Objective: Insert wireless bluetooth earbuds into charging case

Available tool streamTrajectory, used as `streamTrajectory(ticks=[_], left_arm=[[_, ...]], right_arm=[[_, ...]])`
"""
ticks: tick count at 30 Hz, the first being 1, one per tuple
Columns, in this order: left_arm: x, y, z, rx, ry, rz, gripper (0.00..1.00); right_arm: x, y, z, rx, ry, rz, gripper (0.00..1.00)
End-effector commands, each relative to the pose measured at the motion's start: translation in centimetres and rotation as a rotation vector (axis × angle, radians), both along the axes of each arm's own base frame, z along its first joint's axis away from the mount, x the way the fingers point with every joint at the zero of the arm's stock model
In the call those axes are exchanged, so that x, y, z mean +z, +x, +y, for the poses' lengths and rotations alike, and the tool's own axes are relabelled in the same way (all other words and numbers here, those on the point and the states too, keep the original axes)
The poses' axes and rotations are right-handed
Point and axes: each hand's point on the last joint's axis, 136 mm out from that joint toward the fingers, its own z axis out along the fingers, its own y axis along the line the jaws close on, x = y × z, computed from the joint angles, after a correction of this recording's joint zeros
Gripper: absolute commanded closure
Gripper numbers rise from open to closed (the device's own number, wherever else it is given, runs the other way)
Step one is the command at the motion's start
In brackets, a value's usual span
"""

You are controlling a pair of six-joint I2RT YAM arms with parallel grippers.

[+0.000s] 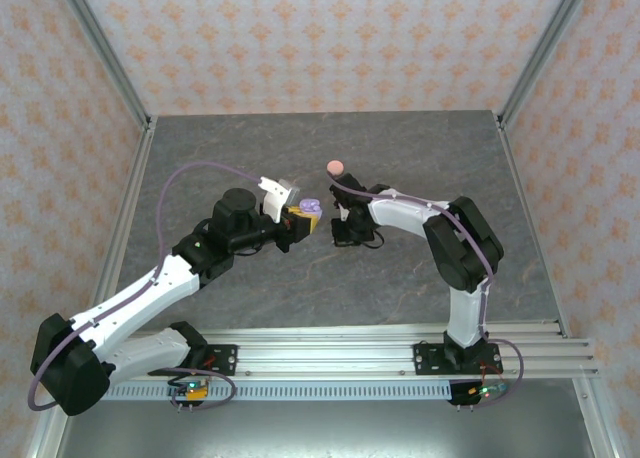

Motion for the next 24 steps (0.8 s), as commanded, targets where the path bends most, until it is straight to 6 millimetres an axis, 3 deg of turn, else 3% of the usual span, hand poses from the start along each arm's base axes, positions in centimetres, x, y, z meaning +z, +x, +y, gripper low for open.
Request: streamTrajectory(ticks=[1,11,17,24], left_arm=[[1.5,0.5,0.0,-0.005,-0.009,-0.037,0.82],[1.5,0.5,0.1,0.000,-0.007,-0.041,0.82],[1.9,0.6,0.1,-0.001,-0.007,-0.046,0.82],[2.1,0.6,0.1,0.000,-0.010,-0.053,0.82]], right_arm=[[0.0,1.4,-1.5,-0.040,-0.096,-0.046,0.90],[1.2,2.0,-1.8,-0.038,-0.114,-0.080,0.88],[4.0,2.0,-2.1,-0.039,-0.093,-0.136,0.86],[6.1,1.4,0.4,0.040,0.045,-0.115,0.73]])
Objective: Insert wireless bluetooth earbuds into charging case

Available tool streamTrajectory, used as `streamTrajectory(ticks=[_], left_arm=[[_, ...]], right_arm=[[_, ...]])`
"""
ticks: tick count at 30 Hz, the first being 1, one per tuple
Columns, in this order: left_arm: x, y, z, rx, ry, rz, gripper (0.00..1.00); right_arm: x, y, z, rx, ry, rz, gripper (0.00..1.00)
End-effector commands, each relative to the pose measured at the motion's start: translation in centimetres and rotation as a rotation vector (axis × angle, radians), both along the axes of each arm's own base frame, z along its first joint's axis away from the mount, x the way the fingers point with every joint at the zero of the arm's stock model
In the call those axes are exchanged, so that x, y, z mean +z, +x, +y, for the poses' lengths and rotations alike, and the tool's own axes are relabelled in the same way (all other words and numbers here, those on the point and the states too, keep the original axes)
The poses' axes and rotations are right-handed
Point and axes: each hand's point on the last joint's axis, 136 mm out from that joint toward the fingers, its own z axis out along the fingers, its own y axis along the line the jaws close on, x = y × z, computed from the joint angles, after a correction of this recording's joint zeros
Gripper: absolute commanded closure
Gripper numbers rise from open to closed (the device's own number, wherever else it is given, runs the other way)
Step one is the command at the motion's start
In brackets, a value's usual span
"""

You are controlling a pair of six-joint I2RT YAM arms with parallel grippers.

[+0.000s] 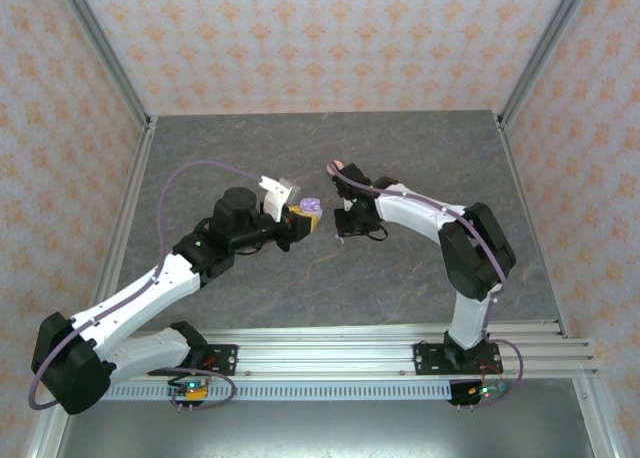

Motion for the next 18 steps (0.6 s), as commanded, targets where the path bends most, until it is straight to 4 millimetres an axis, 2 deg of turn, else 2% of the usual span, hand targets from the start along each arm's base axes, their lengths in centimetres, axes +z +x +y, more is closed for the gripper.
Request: streamTrajectory(ticks=[1,6,18], left_arm=[[1.8,0.4,0.1,-0.004,-0.008,-0.050,0.82],[2.0,0.3,0.2,-0.003,-0.009,-0.053,0.82],[1.7,0.1,0.6,0.007,-0.002,-0.053,0.81]], right_arm=[[1.8,0.0,1.3,0.046,0.069,0.002,0.71],[0.5,0.4,2.1,0.067,0.066,0.040,0.62],[-1.7,1.2,1.5,0.061,-0.063,0.041,0.53]])
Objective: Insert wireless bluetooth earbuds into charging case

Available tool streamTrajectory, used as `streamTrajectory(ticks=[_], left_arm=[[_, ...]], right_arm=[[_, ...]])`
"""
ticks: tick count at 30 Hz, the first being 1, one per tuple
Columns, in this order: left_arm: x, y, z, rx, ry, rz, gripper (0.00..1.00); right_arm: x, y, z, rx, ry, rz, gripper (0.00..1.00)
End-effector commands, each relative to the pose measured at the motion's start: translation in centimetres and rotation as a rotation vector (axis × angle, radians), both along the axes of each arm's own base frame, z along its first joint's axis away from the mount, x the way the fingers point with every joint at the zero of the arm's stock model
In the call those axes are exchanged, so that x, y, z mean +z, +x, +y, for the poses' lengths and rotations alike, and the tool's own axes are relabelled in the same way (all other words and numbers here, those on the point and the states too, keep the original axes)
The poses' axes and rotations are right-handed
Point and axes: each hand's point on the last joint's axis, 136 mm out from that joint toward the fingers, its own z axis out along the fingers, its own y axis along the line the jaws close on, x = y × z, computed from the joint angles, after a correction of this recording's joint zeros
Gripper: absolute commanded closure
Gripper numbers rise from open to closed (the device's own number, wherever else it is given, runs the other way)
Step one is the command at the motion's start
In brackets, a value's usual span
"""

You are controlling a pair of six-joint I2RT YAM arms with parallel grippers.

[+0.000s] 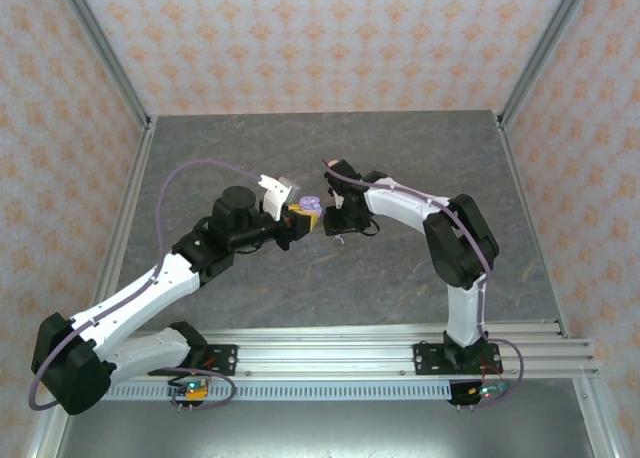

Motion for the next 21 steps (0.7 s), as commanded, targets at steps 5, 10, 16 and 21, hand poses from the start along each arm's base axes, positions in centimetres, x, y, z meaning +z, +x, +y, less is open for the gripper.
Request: streamTrajectory(ticks=[5,10,16,21], left_arm=[[1.5,-0.1,0.4,0.005,-0.009,-0.037,0.81],[1.5,-0.1,0.4,0.005,-0.008,-0.037,0.81],[1.5,-0.1,0.5,0.008,-0.006,-0.038,0.81],[1.4,0.0,0.6,0.015,-0.002,-0.037,0.81]], right_arm=[[-0.3,0.3,-0.4,0.018,-0.092,-0.022,0.53],[-0.7,0.2,-0.3,0.037,-0.128,-0.020,0.53],[-1.3,0.1,-0.2,0.034,-0.145,-0.006,0.55],[-1.5,0.0,-0.3,0.038,-0.160,-0.002,0.56]])
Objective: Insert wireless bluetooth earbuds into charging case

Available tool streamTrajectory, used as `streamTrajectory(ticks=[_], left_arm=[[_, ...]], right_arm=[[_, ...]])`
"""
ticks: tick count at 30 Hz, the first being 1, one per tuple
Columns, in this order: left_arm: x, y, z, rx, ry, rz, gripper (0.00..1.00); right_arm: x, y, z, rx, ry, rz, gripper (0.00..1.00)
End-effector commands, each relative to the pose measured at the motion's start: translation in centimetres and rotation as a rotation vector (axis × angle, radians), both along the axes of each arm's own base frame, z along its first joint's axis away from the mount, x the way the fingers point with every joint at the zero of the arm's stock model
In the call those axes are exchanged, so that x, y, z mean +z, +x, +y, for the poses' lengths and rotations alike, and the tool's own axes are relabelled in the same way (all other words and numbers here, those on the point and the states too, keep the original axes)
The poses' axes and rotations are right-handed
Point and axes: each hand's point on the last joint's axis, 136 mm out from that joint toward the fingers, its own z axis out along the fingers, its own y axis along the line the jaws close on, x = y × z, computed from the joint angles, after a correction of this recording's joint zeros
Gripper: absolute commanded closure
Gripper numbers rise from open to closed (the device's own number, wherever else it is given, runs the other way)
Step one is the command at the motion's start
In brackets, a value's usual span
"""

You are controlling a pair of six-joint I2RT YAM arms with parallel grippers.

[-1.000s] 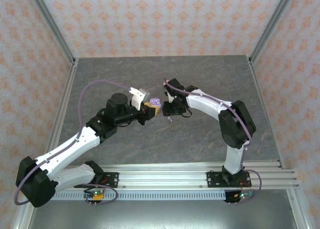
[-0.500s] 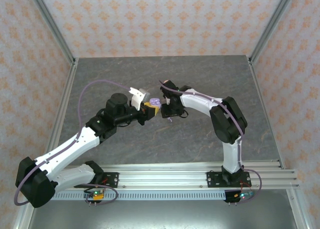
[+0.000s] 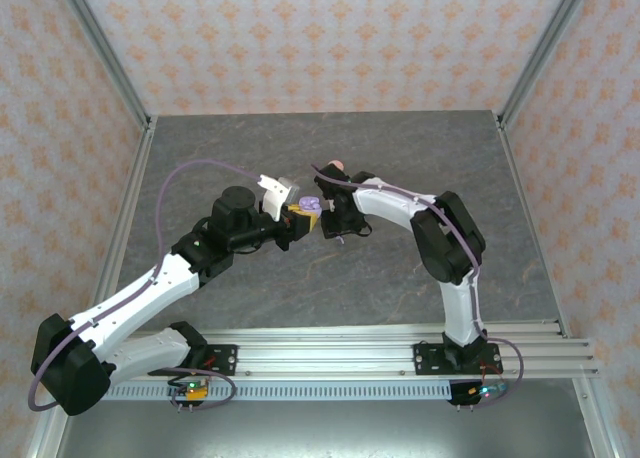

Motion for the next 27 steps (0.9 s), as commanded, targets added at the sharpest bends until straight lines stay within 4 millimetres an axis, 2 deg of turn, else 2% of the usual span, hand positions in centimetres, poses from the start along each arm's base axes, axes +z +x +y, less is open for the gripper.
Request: streamTrajectory(ticks=[1,12,27], left_arm=[[1.3,0.1,0.5,0.012,-0.003,-0.036,0.81],[1.3,0.1,0.5,0.014,-0.004,-0.038,0.81],[1.3,0.0,0.6,0.014,-0.001,-0.039,0.81]], right_arm=[[0.0,-0.1,-0.4,0.015,-0.057,-0.006,0.56],[-0.8,-0.4,-0.3,0.020,-0.106,-0.005,0.60],[-1.6,0.0,-1.1,-0.015,-0.160,-0.014,0.68]])
